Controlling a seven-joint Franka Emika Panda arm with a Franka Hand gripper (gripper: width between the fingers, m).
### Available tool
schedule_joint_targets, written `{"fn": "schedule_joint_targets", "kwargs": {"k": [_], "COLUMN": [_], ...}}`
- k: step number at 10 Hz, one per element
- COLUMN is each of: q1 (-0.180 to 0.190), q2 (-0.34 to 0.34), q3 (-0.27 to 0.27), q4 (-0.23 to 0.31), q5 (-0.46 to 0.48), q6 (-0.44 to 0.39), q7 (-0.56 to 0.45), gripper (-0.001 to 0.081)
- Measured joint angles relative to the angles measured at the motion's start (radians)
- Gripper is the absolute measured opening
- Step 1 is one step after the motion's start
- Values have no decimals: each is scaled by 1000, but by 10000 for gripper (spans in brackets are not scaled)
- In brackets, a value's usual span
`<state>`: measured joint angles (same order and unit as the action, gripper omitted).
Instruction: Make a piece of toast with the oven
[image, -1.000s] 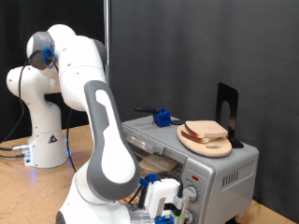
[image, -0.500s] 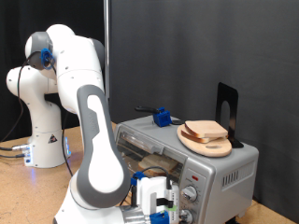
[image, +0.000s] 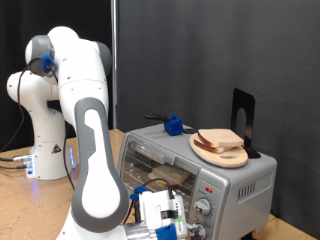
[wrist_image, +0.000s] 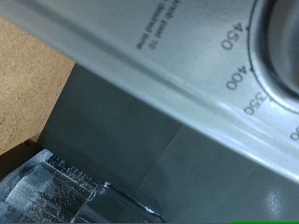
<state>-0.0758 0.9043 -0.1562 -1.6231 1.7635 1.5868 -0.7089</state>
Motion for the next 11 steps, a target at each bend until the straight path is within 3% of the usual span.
{"fn": "schedule_joint_targets", "kwargs": {"k": [5, 6, 7, 8, 9, 10, 11], "q1": [1, 2, 4, 5, 6, 7, 9], "q2": [-10, -18, -22, -23, -23, -23, -24], "q3": [0, 0, 0, 0, 0, 0, -1], "q4": [-9, -17, -21, -23, -26, -28, -30], "q5": [1, 1, -1, -6, -19, -33, -44], "q6": [-16, -16, -16, -15, -13, -7, 0], "q7": [27, 40, 55, 76, 108, 147, 189], "gripper": [92, 325, 467, 467, 655, 655, 775]}}
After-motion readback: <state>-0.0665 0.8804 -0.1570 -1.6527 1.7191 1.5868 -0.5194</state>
